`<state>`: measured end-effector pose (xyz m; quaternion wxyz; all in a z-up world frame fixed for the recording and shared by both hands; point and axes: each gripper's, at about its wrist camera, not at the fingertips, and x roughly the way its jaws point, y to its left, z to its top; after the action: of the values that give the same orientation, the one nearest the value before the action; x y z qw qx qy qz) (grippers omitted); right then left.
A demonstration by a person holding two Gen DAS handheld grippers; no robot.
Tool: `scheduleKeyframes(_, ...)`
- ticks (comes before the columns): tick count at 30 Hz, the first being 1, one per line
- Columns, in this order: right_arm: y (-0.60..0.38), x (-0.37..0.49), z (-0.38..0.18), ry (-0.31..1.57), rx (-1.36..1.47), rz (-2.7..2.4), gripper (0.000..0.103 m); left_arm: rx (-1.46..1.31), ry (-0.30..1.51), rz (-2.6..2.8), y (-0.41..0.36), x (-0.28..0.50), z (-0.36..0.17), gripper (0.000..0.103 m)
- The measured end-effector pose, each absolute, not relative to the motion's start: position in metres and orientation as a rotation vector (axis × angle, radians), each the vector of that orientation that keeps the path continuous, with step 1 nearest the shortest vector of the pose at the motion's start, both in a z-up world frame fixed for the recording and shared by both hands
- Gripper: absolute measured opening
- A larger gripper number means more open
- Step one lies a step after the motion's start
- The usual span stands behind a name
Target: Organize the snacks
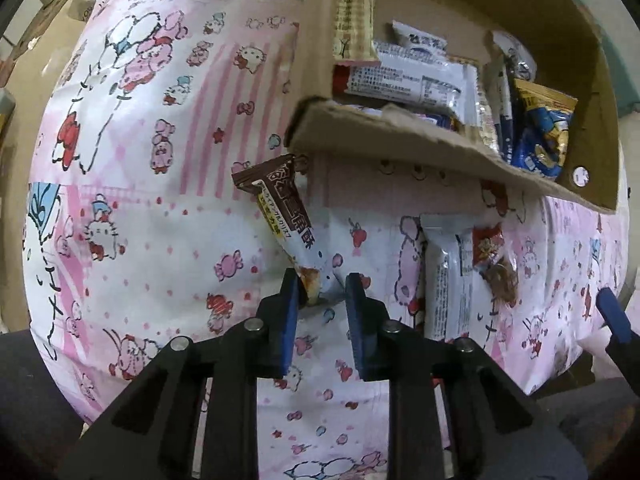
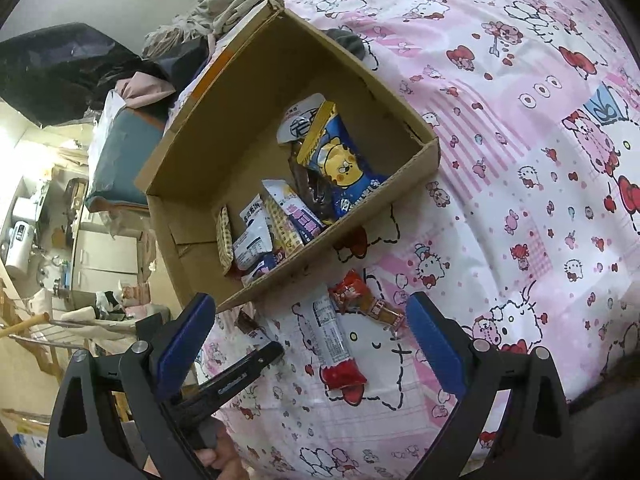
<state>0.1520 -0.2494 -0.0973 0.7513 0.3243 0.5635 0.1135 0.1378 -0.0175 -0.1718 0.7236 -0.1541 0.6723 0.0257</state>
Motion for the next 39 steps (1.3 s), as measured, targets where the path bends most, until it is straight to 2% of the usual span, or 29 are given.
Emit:
scheduleKeyframes(9, -0.267, 0.151, -0.101, 1.171, 0.701, 0.207, 0.098, -0.284, 1.408, -0.007, -0.006, 0.125, -0.134, 0.018)
scheduleKeyframes(13, -0.288, 0.156, -0.109, 1.149, 0.802, 0.169, 0.098, -0.267, 1.402, -0.016, 0.0, 0.119, -0.129, 0.018)
scheduleKeyframes(18, -0.287, 0.159, -0.122, 1.216, 0.795, 0.153, 0.098, -0.243, 1.419, -0.074, 0.002, 0.111, -0.108, 0.018)
scheduleKeyframes(28, -0.304, 0.186, -0.094, 1.064, 0.779, 0.132, 0.097, -0.203, 1.385, -0.206, -0.003, 0.097, -0.07, 0.018)
scheduleKeyframes(30, -0.3, 0.195, -0.09, 1.065, 0.74, 0.168, 0.083, -0.151, 1.35, -0.193, -0.002, 0.097, -0.064, 0.018)
scheduleKeyframes(32, -0.295, 0.201, -0.092, 1.087, 0.721, 0.183, 0.077, -0.149, 1.337, -0.183, 0.001, 0.098, -0.066, 0.018)
scheduleKeyframes(35, -0.288, 0.203, -0.094, 1.078, 0.673, 0.168, 0.077, -0.191, 1.347, -0.17, 0.005, 0.1, -0.075, 0.018)
scheduleKeyframes(38, -0.28, 0.205, -0.09, 1.079, 0.554, 0.114, 0.061, -0.212, 1.358, -0.159, 0.006, 0.103, -0.081, 0.018)
scheduleKeyframes(39, -0.282, 0.203, -0.089, 1.065, 0.553, 0.095, 0.061, -0.204, 1.353, -0.156, 0.006, 0.104, -0.08, 0.018)
